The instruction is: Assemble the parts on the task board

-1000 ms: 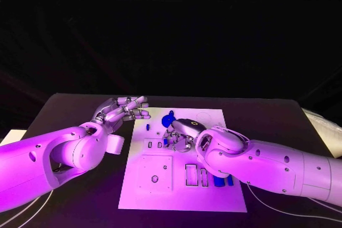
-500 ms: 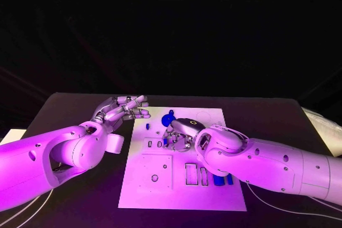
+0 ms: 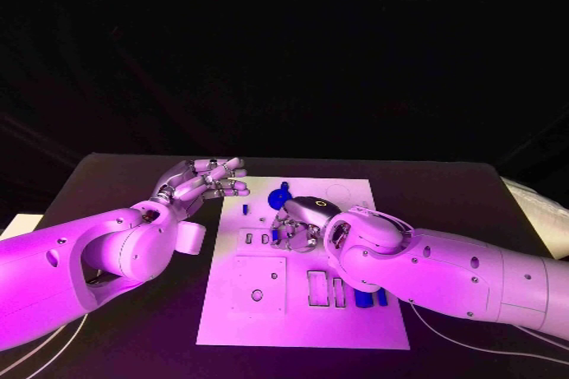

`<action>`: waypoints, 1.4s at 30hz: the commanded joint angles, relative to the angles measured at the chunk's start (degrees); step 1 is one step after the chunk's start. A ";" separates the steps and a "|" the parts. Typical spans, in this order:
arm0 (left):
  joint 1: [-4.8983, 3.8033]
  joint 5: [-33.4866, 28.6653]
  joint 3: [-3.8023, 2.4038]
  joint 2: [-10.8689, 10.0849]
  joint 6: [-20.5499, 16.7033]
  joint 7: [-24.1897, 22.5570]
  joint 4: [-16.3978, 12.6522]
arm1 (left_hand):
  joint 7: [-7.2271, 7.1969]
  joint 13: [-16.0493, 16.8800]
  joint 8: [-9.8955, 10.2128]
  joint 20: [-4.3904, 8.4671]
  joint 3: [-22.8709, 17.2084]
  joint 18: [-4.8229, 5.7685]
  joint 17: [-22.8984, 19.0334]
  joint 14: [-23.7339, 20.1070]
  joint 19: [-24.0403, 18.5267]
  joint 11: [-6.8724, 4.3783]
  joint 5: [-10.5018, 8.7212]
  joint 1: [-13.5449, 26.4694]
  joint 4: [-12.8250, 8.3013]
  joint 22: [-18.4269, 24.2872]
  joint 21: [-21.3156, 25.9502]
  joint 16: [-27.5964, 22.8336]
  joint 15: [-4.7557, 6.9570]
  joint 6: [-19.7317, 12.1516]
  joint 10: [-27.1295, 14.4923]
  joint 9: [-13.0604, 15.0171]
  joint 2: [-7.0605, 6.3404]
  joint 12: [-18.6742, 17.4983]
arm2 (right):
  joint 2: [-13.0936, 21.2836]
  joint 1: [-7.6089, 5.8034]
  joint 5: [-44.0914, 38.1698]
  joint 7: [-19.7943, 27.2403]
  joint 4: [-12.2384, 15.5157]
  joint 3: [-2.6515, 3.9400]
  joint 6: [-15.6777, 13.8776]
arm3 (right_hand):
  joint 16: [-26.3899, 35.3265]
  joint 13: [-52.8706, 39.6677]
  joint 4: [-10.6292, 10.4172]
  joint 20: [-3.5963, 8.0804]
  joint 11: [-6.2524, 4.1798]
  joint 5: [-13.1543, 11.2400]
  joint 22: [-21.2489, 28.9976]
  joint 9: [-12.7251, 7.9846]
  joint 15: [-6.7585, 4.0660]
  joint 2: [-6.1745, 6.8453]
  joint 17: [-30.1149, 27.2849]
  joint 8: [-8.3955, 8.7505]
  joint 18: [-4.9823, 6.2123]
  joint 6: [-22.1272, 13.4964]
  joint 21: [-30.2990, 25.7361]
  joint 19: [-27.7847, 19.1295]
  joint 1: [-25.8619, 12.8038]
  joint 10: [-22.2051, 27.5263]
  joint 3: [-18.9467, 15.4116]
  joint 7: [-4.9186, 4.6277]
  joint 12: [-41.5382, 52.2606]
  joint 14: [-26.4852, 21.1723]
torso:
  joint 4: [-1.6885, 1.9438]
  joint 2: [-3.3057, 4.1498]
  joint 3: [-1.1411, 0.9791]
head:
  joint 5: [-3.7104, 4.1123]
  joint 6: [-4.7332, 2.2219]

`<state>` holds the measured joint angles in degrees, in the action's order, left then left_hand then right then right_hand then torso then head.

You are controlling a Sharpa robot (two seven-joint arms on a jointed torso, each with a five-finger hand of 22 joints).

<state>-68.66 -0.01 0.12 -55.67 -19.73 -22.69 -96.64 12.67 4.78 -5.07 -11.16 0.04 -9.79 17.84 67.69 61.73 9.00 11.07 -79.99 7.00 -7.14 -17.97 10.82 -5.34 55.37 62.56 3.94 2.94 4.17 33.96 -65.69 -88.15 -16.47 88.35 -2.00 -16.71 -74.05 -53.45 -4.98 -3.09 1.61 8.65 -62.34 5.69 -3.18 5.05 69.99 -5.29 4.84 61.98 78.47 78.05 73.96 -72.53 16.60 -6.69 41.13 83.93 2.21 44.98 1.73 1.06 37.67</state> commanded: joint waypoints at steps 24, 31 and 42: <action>-0.01 -0.09 -0.02 0.28 1.29 0.02 0.27 | 0.01 -0.02 0.31 -0.03 -0.59 -0.65 0.40 0.10 -0.14 -0.06 0.30 -0.49 -0.39 0.05 0.02 -0.37 0.04 0.12 0.00 0.04 0.24 -0.20 | 0.84 0.36 -0.58 2.71 2.02 -0.29 -10.96 | 1.25 5.25 -2.17 -1.02 1.01 3.28 1.82 -1.56 1.34 3.51 -0.34 1.43 0.92 -4.96 -1.50 -0.96 -3.05 4.41 -7.47 -1.00 -6.43 2.11 | 0.04 -0.03 -0.09 | 0.06 0.07; -0.01 4.52 -0.01 0.35 0.89 6.76 0.81 | -2.26 0.82 -0.45 3.37 -1.52 -0.84 6.82 13.92 9.41 -2.81 0.25 0.33 -0.30 -3.45 -7.27 8.75 3.75 2.44 4.86 0.31 -0.14 1.44 | 3.95 0.01 4.55 9.74 5.52 0.60 -13.72 | 1.34 4.80 -3.73 -1.28 1.35 5.24 1.78 -1.84 1.63 3.86 -0.13 1.36 0.89 -6.68 -1.58 -0.82 -2.55 4.03 -12.02 -1.37 -4.70 2.17 | -0.07 -0.22 -0.15 | -0.11 -0.53; -0.63 25.66 -0.02 1.73 9.85 37.21 2.82 | -7.35 23.77 -8.29 8.36 1.94 3.50 65.33 20.36 16.97 -8.58 -4.05 5.38 4.52 -43.54 -46.80 72.01 7.81 6.35 9.16 5.46 -0.40 27.73 | 14.59 -6.35 30.90 20.37 8.19 1.40 -6.88 | 1.48 5.32 -2.84 -1.28 1.20 4.35 1.85 -1.67 1.54 0.27 0.08 0.69 0.91 -6.38 -1.70 -0.88 1.57 4.84 -12.24 -1.27 -4.58 2.17 | -0.38 -2.01 -0.66 | -0.87 0.44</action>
<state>-69.00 14.56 0.14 -54.25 -16.72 0.49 -93.94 5.52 25.46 -12.62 -2.86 1.56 -7.13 74.64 83.97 79.30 0.55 7.16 -74.96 11.33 -48.55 -62.72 81.28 2.57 62.47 73.50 8.79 2.35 28.70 48.09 -71.72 -68.28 -0.19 96.64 -0.65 -25.78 -72.82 -48.02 -8.13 -4.11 2.75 13.30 -60.40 3.93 -1.94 5.52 70.02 -4.29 4.83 55.51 77.02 77.03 75.07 -67.73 4.29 -8.11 36.33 83.92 1.99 43.65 1.24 0.34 37.86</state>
